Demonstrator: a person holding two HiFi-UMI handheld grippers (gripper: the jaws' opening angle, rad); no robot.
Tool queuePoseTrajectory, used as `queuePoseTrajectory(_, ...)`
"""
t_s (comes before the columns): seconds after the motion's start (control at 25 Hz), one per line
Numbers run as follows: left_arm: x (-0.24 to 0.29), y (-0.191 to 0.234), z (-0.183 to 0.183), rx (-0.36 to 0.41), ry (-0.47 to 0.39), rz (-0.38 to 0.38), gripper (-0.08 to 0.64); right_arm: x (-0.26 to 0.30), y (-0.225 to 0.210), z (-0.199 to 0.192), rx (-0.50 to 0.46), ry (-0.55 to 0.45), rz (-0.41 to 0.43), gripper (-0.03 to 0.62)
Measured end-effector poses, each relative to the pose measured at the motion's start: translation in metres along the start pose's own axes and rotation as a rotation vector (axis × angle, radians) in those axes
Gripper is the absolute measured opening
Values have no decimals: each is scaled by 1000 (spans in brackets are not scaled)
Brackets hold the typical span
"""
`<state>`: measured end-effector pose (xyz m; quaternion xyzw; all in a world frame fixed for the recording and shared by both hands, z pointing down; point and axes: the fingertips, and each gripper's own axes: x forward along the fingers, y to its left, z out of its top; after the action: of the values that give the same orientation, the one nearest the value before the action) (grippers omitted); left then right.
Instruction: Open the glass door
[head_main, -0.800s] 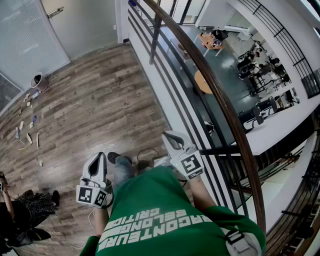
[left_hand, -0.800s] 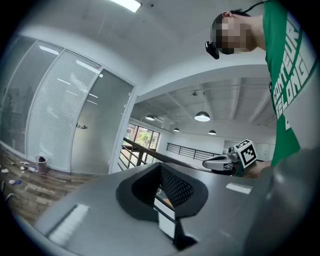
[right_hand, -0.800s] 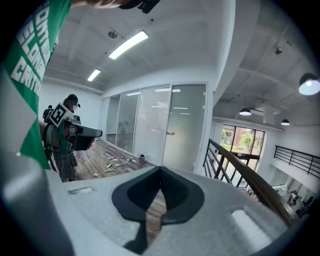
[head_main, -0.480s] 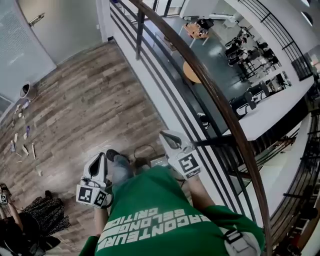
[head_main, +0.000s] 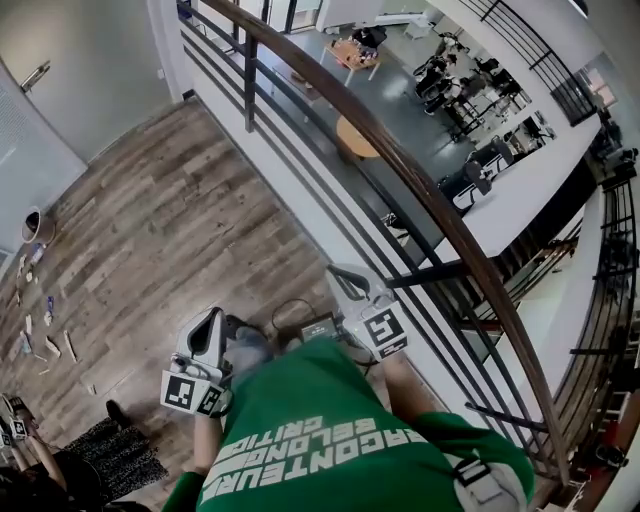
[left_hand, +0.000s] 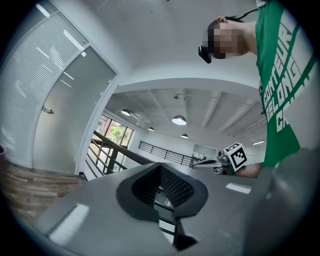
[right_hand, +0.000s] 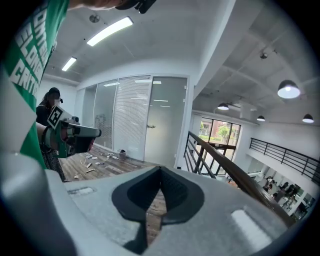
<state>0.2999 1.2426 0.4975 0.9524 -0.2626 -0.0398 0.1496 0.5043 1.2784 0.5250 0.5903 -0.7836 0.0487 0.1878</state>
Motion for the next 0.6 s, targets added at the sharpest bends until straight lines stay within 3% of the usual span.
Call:
queuePoseTrajectory(0.28,2,62,24,-3,-13,-8,17,57,21,40,-58,1,9,-6)
queuePoseTrajectory(0.6,-16,123,44,-3,-53,55,17,101,47,62,-106,35,51,-6)
